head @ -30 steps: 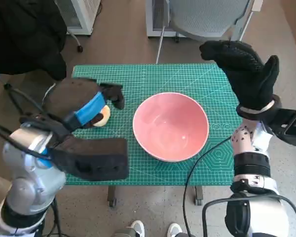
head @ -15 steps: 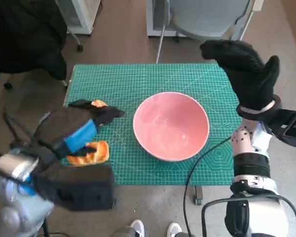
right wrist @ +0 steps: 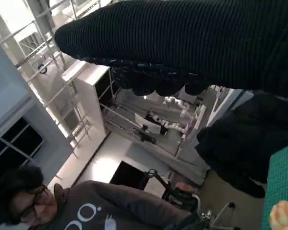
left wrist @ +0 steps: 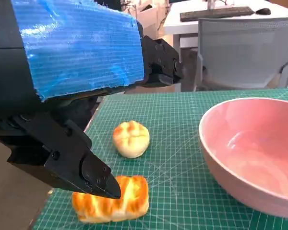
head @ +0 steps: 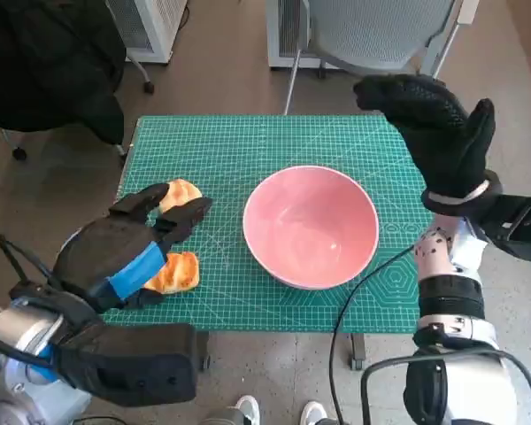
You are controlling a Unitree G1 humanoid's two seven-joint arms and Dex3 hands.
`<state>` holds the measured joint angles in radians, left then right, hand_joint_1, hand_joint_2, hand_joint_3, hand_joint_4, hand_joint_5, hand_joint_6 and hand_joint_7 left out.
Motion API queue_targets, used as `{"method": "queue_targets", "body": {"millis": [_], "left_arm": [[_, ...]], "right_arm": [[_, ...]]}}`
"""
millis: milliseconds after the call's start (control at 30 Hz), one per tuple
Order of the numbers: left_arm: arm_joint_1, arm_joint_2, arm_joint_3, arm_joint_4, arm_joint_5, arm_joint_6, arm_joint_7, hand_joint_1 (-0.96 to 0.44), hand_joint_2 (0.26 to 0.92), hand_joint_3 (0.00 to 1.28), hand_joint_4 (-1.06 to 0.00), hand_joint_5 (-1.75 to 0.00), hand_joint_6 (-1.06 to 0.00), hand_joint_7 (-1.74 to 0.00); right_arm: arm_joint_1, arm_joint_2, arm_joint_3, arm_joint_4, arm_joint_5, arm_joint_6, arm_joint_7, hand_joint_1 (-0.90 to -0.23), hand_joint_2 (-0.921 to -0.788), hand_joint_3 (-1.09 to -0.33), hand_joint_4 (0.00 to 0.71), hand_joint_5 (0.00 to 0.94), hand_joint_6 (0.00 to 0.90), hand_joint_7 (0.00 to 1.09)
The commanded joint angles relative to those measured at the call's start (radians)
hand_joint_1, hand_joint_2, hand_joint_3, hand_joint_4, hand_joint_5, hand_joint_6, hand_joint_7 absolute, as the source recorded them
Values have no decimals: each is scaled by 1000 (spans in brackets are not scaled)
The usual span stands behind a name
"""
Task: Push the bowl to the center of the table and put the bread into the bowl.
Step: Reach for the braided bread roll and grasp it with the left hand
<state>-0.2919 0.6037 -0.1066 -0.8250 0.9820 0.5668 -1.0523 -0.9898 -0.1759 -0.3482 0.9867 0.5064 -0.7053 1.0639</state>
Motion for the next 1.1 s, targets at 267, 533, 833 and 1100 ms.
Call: {"method": "queue_targets", "body": {"millis": [267,533,833,1100], "left_arm": [[51,-35,-19,69,67,-16,33,26,677,12,-5,-2,-177,-5],[61,-63,-42,168,113,-17,63,-35,688,12,-37,-10,-196,-9],[66,-98,-67,285,161,-2,95,-76,699,11,-65,-10,-218,-12],[53,-124,-88,386,190,19,100,-94,704,10,-66,-4,-230,-12]], "right_arm": [[-4,-3,-7,34,1,13,36,-671,-921,-743,179,2,243,3],[-3,-5,-10,36,1,12,44,-668,-921,-743,181,2,244,4],[1,-9,-14,30,4,15,47,-662,-921,-748,181,2,244,4],[10,-10,-12,15,3,22,42,-662,-921,-755,180,0,241,1]]}}
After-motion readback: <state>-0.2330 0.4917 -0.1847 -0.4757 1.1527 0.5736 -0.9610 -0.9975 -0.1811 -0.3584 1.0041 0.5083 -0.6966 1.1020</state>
